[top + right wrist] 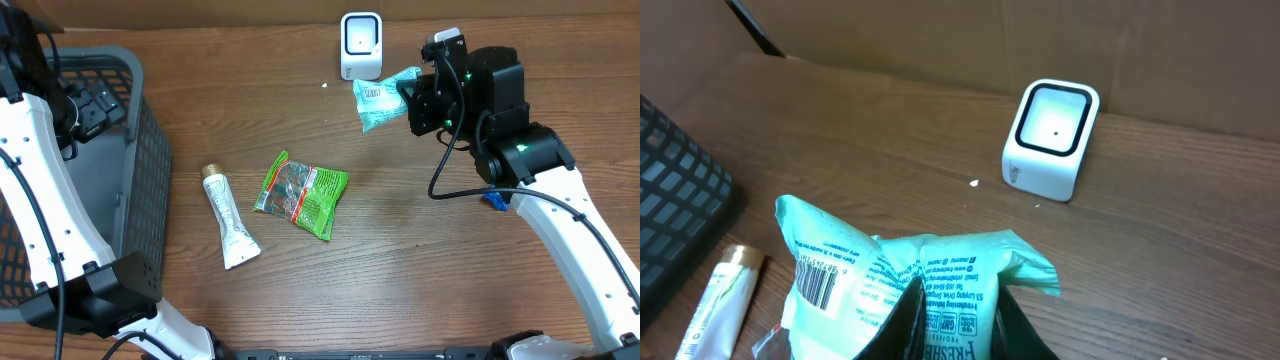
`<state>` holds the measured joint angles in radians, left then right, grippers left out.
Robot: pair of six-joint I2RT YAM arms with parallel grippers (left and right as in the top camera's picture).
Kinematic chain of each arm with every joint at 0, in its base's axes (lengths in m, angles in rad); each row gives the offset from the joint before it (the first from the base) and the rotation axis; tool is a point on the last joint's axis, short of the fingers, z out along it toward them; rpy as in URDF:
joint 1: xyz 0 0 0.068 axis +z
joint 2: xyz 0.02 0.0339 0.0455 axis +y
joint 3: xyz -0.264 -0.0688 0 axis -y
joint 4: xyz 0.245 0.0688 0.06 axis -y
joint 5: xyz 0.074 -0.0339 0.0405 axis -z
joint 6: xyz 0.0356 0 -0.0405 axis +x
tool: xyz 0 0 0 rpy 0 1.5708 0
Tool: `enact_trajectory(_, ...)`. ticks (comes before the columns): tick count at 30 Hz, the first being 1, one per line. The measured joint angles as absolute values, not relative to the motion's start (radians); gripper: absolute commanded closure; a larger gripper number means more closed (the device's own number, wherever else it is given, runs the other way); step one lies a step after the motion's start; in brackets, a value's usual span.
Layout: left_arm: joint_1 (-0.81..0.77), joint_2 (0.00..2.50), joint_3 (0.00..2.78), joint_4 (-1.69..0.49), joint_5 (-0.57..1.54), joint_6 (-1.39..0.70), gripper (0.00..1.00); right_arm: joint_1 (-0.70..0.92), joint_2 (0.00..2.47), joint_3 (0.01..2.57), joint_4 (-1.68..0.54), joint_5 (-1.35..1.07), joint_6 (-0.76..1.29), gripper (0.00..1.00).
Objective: Scan the item barcode
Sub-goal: 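Hold the light-green pack's barcode over the white scanner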
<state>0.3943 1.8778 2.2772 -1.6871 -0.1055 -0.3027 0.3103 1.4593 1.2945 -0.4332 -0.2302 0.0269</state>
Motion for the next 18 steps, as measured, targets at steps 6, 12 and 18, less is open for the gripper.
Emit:
enact_trajectory(6, 0.394, 1.878, 2.277, -1.687, -0.105, -0.303, 0.00, 0.310, 1.459, 1.295, -0.383, -0.213, -0.028, 0.96)
enact_trajectory(12, 0.394, 1.878, 2.277, -1.687, -0.105, -0.303, 0.00, 0.310, 1.517, 1.295, -0.272, -0.104, -0.221, 0.96)
enact_trajectory(18, 0.394, 1.878, 2.277, -1.687, -0.106, -0.303, 0.00, 0.310, 1.604, 1.295, -0.022, 0.128, -0.323, 0.96)
